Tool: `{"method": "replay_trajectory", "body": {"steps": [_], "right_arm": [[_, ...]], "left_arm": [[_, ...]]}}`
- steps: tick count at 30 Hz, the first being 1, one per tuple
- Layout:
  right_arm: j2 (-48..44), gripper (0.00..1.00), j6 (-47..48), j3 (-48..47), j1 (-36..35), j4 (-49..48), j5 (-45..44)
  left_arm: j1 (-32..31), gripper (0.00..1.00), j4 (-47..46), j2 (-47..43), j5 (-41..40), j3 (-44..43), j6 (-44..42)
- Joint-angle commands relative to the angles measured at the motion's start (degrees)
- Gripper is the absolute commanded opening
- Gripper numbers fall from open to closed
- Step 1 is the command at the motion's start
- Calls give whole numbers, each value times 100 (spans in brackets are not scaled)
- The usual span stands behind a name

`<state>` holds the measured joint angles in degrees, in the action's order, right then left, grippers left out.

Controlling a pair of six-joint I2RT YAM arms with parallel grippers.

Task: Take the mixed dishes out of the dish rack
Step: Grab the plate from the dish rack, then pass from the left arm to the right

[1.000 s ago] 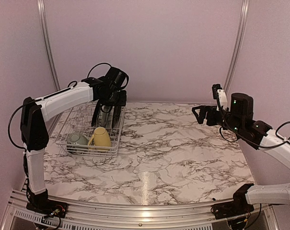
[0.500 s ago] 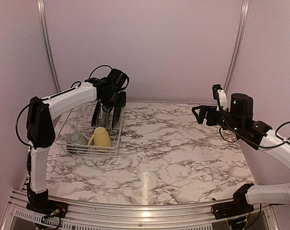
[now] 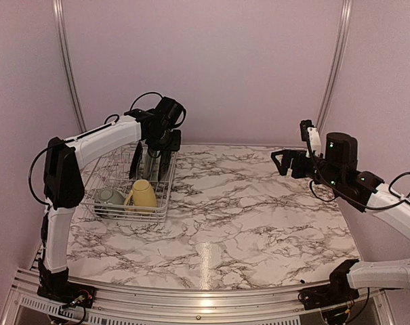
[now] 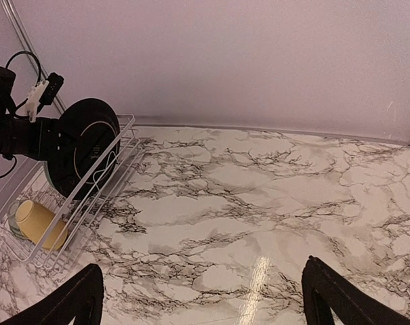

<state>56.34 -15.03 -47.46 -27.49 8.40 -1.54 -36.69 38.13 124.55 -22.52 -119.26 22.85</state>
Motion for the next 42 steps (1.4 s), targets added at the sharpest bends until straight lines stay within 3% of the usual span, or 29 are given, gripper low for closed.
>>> {"method": "replay_trajectory", "body": {"steps": [1, 7, 11, 16, 22, 42], "right_arm": [[-53, 98, -71, 27, -56, -128, 68], [-68, 99, 3, -12, -57, -24, -5], [-137, 98, 43, -21, -52, -17, -60], [-173, 98, 50, -55, -54, 12, -113], [-195, 98, 46, -38, -59, 9, -139], [20, 98, -25, -194, -55, -34, 10]], "left_arm": [[40, 38, 356, 215, 31, -295, -61], [40, 25, 396, 210, -25, -352, -87], [39, 21, 433, 193, -35, -427, -118], [39, 8, 497, 114, -73, -545, -182], [39, 1, 485, -104, -152, -607, -251], [48, 0, 291, -899, -422, -600, -363]]}}
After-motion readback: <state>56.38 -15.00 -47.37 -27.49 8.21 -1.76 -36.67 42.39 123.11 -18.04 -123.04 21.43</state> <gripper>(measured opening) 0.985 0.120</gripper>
